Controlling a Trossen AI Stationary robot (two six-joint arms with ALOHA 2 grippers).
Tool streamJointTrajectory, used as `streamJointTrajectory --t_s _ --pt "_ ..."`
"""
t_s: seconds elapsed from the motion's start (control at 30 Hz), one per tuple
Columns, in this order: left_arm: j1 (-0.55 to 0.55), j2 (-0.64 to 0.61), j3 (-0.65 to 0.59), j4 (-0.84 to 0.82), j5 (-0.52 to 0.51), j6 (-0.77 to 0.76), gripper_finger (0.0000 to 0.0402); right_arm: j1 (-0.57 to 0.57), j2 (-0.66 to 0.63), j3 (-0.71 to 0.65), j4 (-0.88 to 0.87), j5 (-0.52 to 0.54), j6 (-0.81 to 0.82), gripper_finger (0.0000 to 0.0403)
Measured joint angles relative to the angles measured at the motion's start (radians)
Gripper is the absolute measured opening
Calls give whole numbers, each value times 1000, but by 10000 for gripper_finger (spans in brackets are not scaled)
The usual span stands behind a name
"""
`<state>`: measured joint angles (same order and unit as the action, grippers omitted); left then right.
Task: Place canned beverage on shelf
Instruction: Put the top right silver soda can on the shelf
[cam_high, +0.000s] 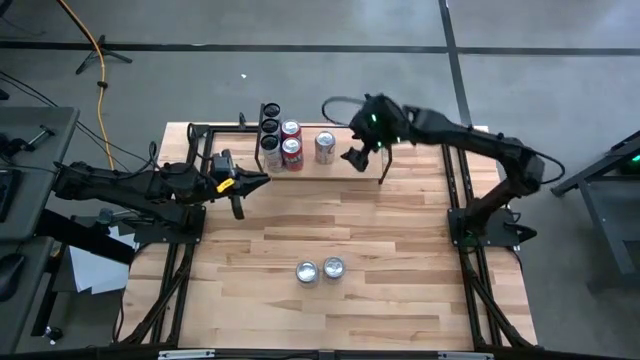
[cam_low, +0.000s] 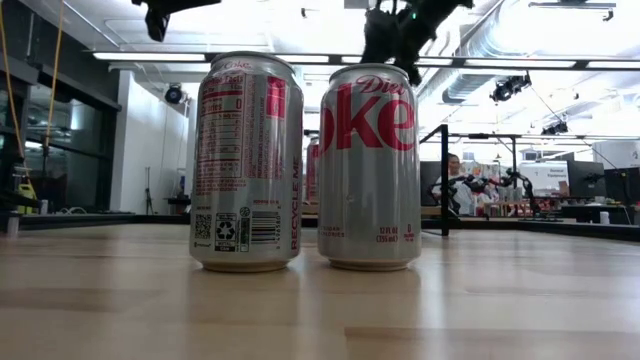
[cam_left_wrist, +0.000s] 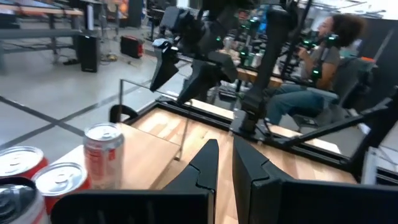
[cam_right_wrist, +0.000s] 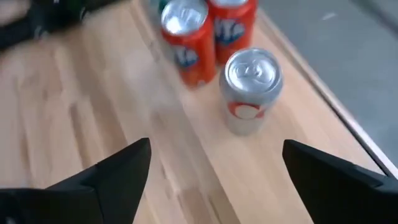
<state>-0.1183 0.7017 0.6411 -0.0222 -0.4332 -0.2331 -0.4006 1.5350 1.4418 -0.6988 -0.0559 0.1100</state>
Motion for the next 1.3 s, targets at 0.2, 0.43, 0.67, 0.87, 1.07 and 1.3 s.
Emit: streamJointTrajectory --t_s 0.2,0.43,0.67,0.87,1.07,1.3 --pt "0 0 0 39 -108 -1 3 -133 167 201 -132 -223 -421 351" --pt "0 0 0 61 -157 -31 3 -212 378 464 -283 -310 -606 351" --pt "0 0 0 66 -157 0 3 -217 528 628 -344 -397 -609 351" --pt "0 0 0 65 -156 1 3 -215 580 660 -367 -395 -612 350" --pt "0 0 0 62 -156 2 3 -205 581 640 -366 -336 -669 350" --pt "0 0 0 43 -155 2 3 -169 602 639 -352 -285 -683 350"
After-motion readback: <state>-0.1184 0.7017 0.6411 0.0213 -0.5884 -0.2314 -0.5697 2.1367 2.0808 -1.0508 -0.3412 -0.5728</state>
